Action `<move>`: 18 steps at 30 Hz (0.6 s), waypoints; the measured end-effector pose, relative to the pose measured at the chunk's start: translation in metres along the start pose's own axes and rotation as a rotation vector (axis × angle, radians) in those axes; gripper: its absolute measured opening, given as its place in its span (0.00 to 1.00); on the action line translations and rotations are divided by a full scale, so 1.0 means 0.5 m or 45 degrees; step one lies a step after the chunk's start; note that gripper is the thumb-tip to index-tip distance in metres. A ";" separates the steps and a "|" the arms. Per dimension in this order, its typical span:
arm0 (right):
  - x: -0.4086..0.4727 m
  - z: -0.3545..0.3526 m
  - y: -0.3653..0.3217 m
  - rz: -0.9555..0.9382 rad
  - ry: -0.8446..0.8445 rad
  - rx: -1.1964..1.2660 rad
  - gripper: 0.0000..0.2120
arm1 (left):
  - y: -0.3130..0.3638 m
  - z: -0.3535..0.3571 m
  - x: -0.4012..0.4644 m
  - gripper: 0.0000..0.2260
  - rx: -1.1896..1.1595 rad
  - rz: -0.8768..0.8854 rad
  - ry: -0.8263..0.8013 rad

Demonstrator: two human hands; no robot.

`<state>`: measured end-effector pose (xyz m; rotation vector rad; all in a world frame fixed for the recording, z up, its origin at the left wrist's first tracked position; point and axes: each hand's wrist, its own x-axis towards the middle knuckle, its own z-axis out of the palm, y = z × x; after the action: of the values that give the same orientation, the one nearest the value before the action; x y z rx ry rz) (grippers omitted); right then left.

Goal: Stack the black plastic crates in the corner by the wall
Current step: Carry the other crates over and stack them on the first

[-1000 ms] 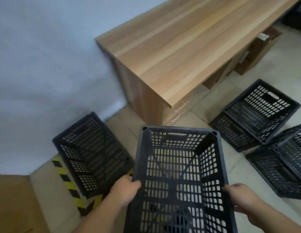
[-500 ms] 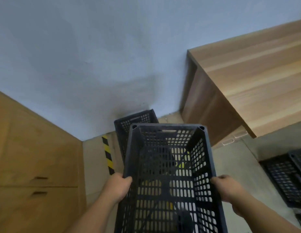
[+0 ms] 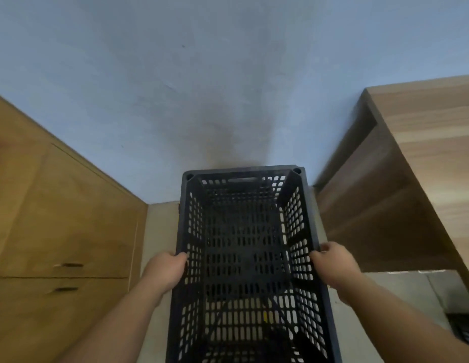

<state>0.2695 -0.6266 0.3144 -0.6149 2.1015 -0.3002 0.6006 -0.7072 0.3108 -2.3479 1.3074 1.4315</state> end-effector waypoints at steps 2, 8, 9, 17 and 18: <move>0.051 0.006 -0.030 -0.040 0.005 -0.054 0.05 | 0.018 -0.002 0.041 0.14 -0.043 -0.024 0.006; 0.187 0.036 -0.113 -0.096 0.032 -0.064 0.06 | 0.042 -0.011 0.192 0.28 -0.127 -0.077 -0.005; 0.205 0.041 -0.125 -0.104 0.035 -0.071 0.06 | 0.045 -0.012 0.215 0.29 -0.149 -0.100 -0.002; 0.297 0.080 -0.162 -0.064 0.047 -0.053 0.04 | 0.119 -0.006 0.289 0.17 -0.198 -0.076 0.016; 0.303 0.082 -0.161 -0.054 0.039 -0.043 0.04 | 0.122 -0.002 0.299 0.18 -0.186 -0.064 0.019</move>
<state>0.2569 -0.7747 0.2194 -0.6794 2.1285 -0.3004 0.5868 -0.8378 0.2170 -2.4676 1.1755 1.5461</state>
